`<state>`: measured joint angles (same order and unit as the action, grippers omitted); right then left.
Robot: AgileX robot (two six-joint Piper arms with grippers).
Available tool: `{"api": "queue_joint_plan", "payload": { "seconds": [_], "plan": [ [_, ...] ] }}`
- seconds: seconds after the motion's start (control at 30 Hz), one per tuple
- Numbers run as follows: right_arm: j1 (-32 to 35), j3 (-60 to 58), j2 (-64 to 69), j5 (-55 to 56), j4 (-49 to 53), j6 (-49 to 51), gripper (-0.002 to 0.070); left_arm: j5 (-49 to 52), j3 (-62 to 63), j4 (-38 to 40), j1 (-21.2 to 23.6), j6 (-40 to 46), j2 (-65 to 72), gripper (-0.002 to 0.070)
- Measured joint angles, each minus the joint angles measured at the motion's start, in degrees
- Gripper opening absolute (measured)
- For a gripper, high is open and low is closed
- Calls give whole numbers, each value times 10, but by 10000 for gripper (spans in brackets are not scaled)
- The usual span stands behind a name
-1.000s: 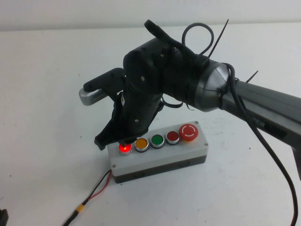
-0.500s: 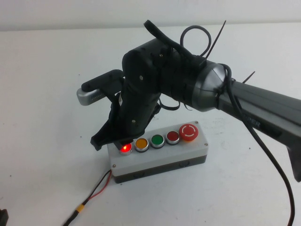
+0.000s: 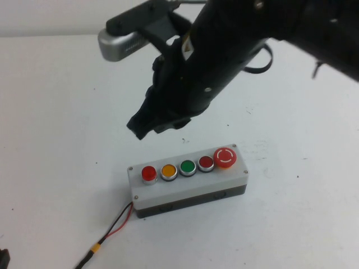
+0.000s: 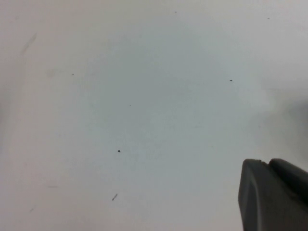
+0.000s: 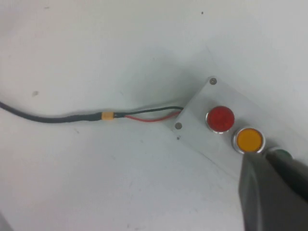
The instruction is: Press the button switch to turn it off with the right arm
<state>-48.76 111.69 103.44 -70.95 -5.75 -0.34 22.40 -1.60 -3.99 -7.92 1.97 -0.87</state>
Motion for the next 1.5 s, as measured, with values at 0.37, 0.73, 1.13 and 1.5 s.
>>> {"api": "queue_joint_plan", "payload": {
  "seconds": [0.37, 0.73, 1.13, 1.5],
  "plan": [
    [0, -259, -284, 22, 0, 7, -16, 0, 0, 0, 0, 0, 0, -2],
    [0, -456, -493, -4, 45, 13, -16, 0, 0, 0, 0, 0, 0, -2],
    [100, -685, -546, 338, 101, 15, -16, 0, 0, 0, 0, 0, 0, -2],
    [324, -1013, -728, 727, 2, 15, -16, 0, 0, 0, 0, 0, 0, -2]
  ]
}}
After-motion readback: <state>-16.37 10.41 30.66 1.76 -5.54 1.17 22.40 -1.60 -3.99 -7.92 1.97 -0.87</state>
